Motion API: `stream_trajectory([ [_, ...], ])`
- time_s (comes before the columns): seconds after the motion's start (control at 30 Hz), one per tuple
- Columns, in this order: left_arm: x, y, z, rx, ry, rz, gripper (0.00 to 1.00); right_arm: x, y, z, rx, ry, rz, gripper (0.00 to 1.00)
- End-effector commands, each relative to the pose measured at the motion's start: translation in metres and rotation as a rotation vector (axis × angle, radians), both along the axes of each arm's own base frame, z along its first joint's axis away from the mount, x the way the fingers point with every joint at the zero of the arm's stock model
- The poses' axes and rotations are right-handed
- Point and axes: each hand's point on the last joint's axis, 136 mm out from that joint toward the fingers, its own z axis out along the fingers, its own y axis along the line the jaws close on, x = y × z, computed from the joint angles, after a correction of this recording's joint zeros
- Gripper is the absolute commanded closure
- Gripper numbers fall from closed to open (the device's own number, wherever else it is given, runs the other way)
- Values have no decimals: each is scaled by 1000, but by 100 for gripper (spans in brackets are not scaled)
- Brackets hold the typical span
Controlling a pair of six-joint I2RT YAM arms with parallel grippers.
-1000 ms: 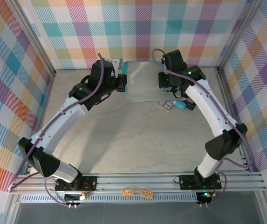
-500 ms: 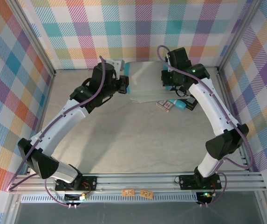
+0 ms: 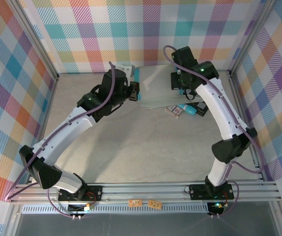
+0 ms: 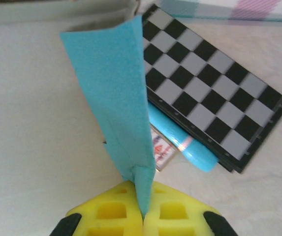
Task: Fold the paper box
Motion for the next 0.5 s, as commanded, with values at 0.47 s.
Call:
stream_trajectory([
  [0.47,-12,10,-84,207,232,87,100,-44,-1,-87,-207,248,-251,100],
])
